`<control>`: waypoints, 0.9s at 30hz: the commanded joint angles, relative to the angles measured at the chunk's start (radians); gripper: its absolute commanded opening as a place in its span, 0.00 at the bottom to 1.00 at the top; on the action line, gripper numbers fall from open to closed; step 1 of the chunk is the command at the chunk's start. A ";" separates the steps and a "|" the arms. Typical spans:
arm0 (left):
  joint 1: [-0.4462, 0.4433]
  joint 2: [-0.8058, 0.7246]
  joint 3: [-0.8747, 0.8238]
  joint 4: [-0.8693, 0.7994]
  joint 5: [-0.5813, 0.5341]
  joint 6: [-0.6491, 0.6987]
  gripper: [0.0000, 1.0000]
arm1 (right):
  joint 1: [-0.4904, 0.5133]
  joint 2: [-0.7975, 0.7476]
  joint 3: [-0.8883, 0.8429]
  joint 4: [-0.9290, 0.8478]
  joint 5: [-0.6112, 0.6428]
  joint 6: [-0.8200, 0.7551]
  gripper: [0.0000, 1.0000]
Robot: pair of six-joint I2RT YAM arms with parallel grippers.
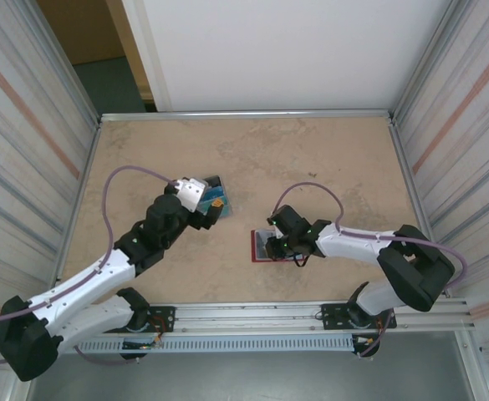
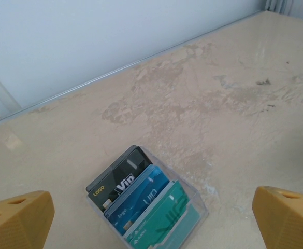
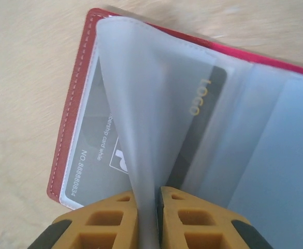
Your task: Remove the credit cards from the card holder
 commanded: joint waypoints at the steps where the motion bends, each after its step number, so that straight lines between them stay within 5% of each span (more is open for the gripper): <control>1: -0.059 -0.008 -0.046 0.115 -0.082 0.002 0.99 | 0.054 0.002 0.011 0.025 -0.054 -0.061 0.15; 13: -0.154 0.069 -0.086 0.216 -0.198 -0.042 0.99 | 0.056 -0.043 0.022 -0.041 0.117 0.049 0.30; 27: -0.156 0.067 -0.073 0.184 -0.208 -0.041 0.99 | 0.034 -0.130 0.014 -0.113 0.207 0.087 0.28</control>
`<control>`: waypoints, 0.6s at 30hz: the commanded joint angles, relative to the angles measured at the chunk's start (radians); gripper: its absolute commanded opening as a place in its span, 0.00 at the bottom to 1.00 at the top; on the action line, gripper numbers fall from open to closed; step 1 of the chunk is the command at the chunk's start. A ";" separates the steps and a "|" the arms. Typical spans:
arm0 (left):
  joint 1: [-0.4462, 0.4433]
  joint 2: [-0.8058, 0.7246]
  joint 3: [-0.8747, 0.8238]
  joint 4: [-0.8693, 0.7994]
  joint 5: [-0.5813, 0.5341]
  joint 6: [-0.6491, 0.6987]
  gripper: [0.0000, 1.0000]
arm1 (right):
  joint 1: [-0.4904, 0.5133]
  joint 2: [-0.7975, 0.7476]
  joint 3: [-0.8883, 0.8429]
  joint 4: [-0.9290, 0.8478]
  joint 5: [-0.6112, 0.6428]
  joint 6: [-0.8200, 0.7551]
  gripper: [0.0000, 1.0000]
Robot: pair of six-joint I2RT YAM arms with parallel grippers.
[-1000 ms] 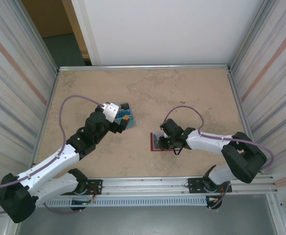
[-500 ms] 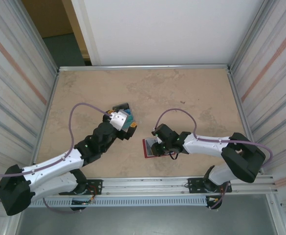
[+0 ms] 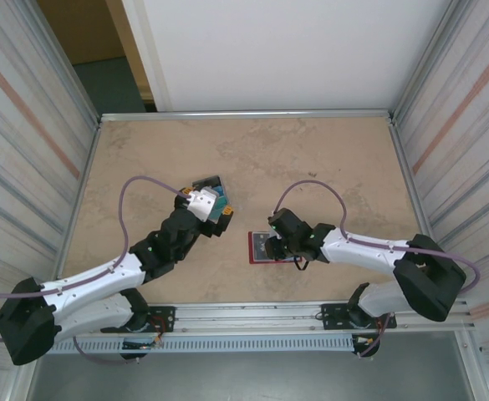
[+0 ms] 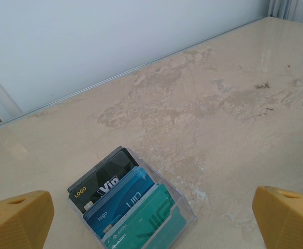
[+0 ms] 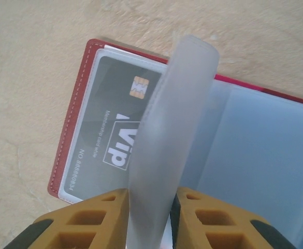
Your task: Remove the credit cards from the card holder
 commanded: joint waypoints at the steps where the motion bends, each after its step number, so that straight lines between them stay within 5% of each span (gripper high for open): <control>1: -0.006 -0.003 0.006 0.010 -0.018 -0.012 0.99 | -0.007 -0.035 0.013 -0.058 0.053 0.030 0.28; 11: -0.037 0.050 0.040 0.005 -0.014 0.044 0.99 | -0.043 -0.125 -0.025 -0.129 0.112 0.094 0.36; 18: -0.136 0.106 0.046 -0.001 -0.068 0.132 0.99 | -0.119 -0.189 -0.057 -0.200 0.113 0.140 0.34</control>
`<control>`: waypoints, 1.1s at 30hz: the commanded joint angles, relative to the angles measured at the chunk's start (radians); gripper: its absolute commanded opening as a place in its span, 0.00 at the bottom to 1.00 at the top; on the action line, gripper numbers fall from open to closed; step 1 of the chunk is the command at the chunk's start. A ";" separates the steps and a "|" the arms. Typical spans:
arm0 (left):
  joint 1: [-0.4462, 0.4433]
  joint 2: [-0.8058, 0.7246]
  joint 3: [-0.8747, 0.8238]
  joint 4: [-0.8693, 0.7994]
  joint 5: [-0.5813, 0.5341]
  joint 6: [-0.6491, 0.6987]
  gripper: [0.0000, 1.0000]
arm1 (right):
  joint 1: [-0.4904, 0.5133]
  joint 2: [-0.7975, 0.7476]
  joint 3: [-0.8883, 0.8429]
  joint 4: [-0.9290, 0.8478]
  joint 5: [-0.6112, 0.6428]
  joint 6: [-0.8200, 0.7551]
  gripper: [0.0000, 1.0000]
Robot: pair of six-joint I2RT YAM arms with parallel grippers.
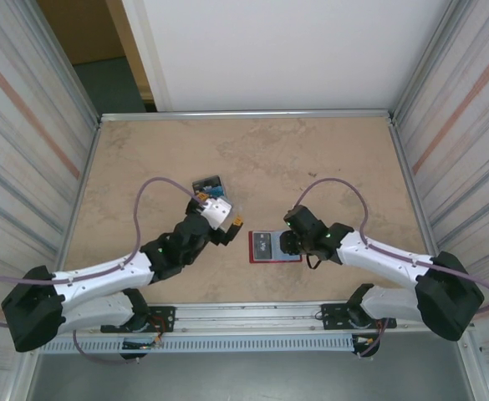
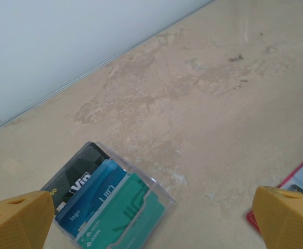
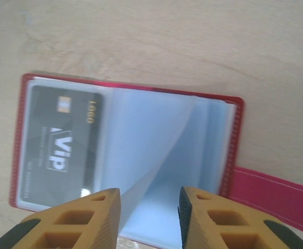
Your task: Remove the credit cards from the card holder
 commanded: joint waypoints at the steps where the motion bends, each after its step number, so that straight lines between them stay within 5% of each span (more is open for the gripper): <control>1: -0.044 0.019 0.030 -0.001 -0.059 0.055 0.99 | -0.033 -0.039 -0.019 -0.084 0.023 0.054 0.34; 18: -0.126 0.180 0.020 -0.067 -0.089 -0.088 0.99 | -0.198 -0.259 0.018 -0.201 -0.135 0.076 0.29; 33: -0.095 0.423 0.135 -0.006 -0.056 -0.187 0.99 | -0.179 -0.107 0.012 0.046 -0.329 0.123 0.29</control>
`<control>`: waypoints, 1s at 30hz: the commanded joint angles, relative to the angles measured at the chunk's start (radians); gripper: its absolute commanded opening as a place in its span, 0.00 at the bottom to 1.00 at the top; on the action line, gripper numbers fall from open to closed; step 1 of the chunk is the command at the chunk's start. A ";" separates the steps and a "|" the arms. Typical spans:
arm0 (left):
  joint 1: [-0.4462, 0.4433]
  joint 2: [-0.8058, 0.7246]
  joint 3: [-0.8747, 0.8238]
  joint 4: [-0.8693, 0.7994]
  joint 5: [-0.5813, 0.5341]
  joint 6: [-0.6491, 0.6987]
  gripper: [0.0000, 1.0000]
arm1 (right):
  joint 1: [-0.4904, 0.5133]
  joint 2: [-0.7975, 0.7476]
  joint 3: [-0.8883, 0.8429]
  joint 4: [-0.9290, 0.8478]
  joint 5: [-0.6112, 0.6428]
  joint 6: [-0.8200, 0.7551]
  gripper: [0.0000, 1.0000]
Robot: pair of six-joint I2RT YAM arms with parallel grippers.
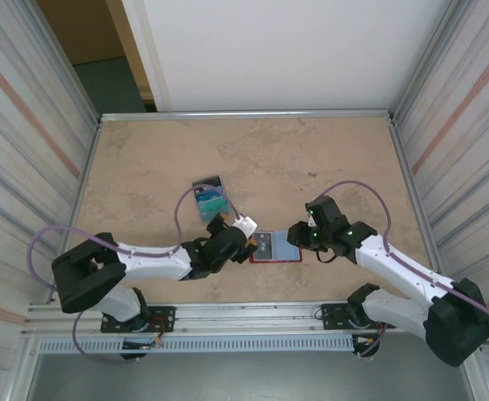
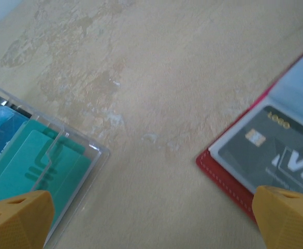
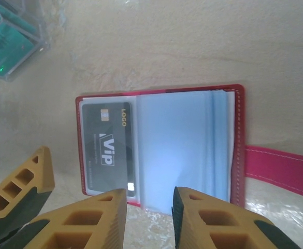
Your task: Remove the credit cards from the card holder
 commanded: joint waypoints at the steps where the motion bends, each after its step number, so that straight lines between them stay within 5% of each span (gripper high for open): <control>1: 0.014 0.031 0.048 0.022 0.006 -0.057 0.99 | 0.016 0.041 0.030 0.062 -0.043 0.031 0.29; 30: 0.040 0.151 0.073 -0.108 0.065 -0.122 0.99 | 0.078 0.352 0.114 0.158 -0.127 0.096 0.20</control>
